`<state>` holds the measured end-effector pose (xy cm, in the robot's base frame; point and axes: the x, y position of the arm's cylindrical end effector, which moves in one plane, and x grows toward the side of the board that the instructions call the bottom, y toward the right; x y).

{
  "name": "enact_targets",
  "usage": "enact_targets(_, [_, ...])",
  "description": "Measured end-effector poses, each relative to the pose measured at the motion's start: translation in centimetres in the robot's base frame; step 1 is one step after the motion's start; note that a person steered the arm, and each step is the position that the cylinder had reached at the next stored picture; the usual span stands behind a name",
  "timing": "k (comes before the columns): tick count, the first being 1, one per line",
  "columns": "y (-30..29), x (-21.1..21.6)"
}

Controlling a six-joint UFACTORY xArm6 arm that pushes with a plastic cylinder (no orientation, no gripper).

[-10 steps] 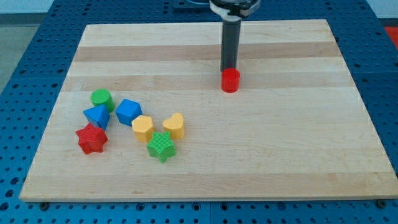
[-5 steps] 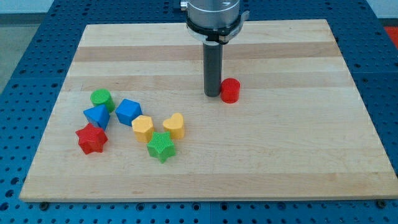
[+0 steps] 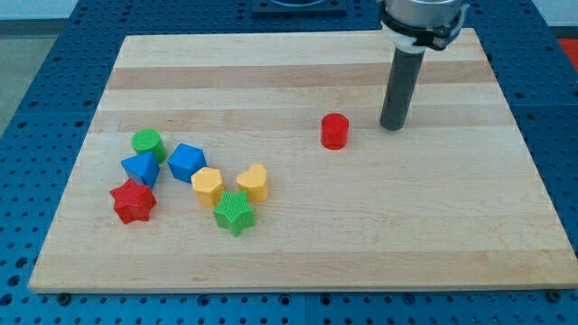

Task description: Push the red circle to the yellow heart

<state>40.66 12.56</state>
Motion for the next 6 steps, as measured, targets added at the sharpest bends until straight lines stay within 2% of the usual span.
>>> enact_targets(2, [-2.3, -0.1])
enact_targets(6, [-13.6, 0.2])
